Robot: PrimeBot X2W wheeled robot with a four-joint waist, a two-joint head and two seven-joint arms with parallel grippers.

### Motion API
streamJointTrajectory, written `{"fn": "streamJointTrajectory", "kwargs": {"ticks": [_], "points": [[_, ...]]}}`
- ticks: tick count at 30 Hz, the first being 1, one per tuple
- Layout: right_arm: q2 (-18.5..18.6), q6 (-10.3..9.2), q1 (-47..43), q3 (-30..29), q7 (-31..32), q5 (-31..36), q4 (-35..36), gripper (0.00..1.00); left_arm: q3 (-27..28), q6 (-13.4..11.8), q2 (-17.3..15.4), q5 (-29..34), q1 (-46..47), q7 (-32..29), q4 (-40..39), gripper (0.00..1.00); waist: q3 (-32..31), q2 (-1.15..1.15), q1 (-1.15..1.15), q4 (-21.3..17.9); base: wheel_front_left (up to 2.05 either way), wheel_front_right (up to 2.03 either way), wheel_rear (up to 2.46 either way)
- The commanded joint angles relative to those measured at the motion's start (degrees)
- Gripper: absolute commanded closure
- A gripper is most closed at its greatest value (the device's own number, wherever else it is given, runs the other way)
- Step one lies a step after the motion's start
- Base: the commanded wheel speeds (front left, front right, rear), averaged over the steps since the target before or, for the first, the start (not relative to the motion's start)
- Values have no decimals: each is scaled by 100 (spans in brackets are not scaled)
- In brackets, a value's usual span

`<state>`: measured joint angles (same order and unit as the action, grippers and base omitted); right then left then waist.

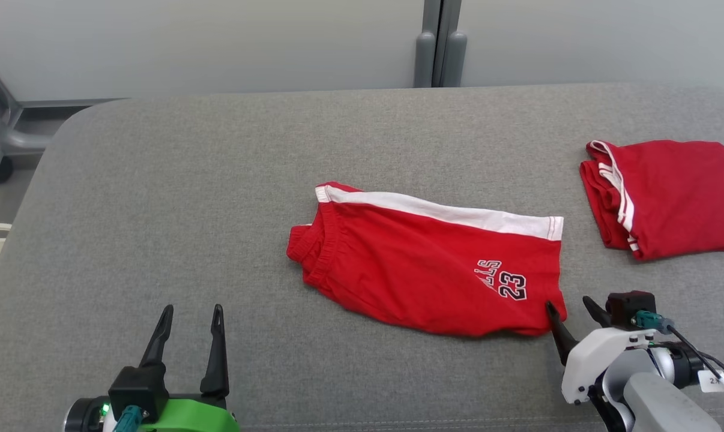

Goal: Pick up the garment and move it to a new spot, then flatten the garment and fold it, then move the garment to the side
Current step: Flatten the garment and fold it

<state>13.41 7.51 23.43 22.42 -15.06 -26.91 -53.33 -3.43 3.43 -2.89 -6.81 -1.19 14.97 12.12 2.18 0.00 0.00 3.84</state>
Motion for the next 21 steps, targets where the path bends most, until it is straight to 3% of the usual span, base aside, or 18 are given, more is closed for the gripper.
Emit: {"fn": "streamJointTrajectory", "kwargs": {"ticks": [1, 5, 11, 21], "points": [[49, -6, -169, -74, -20, 67, 61, 0, 30, -12, -5, 34, -92, 19, -21, 0, -146, 0, 0, -143, 0, 0, 0], [97, -6, -392, -371, -21, 184, 368, 0, 76, -5, -6, 37, -179, 19, -73, 0, -236, 0, 0, -277, 0, 0, 0], [46, -6, -972, -1082, -20, 524, 1470, 0, 169, -15, -7, 24, -291, 19, -190, 0, -326, 0, 0, -439, 0, 0, 0], [-259, -6, -1616, -1850, -21, 1112, 2647, 0, 319, -106, -7, -1, -467, 19, -395, 0, -426, 0, 0, -613, 0, 0, 0]]}}
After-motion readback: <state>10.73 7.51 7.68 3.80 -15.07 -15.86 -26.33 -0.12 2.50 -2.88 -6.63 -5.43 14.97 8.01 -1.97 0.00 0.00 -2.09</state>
